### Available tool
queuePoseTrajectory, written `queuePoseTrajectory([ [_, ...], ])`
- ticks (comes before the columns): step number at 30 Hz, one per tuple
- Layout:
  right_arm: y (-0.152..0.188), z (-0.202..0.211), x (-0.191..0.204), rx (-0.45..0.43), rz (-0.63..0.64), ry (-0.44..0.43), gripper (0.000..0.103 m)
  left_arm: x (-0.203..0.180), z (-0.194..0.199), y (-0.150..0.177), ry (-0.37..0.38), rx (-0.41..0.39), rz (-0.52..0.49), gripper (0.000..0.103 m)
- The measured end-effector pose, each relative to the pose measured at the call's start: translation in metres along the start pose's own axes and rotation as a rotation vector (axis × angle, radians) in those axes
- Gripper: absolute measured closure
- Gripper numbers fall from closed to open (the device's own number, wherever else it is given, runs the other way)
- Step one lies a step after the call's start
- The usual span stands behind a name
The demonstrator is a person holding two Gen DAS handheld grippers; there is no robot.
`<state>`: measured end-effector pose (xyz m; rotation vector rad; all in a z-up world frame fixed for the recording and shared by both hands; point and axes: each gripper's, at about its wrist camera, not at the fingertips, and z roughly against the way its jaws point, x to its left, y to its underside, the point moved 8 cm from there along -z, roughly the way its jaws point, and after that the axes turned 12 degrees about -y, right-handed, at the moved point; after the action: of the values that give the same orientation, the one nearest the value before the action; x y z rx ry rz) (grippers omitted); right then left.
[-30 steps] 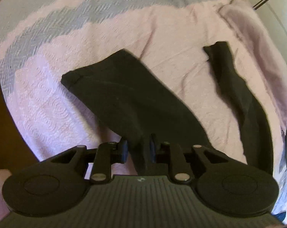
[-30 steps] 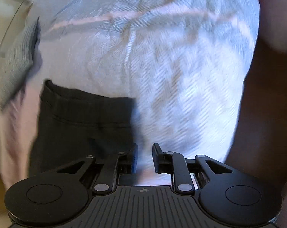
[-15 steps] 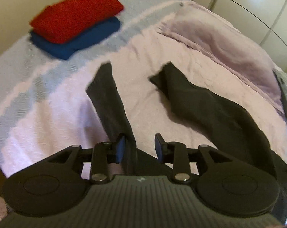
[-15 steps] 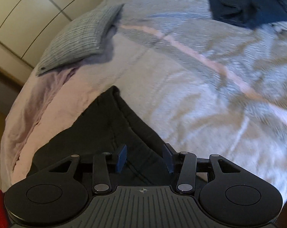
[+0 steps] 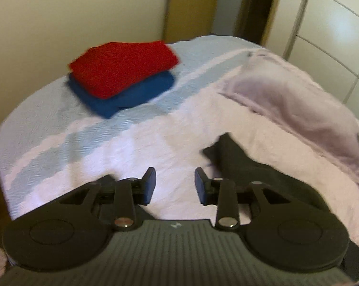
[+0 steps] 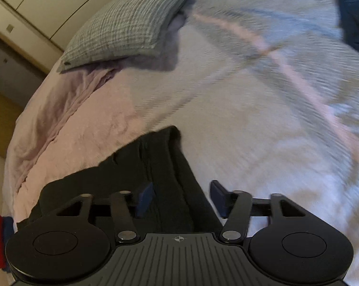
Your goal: Fold clothes
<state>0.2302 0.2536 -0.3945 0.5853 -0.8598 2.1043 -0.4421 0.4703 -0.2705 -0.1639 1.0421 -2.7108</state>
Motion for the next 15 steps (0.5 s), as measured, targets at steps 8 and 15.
queuePoseTrajectory([
  [8, -0.021, -0.077, -0.014, 0.068, 0.027, -0.036, 0.037, -0.038, -0.029, 0.012, 0.075, 0.086, 0.020, 0.070],
  [15, -0.042, -0.069, 0.021, 0.039, 0.192, -0.090, 0.093, -0.055, -0.051, 0.026, 0.099, 0.148, 0.069, 0.070],
])
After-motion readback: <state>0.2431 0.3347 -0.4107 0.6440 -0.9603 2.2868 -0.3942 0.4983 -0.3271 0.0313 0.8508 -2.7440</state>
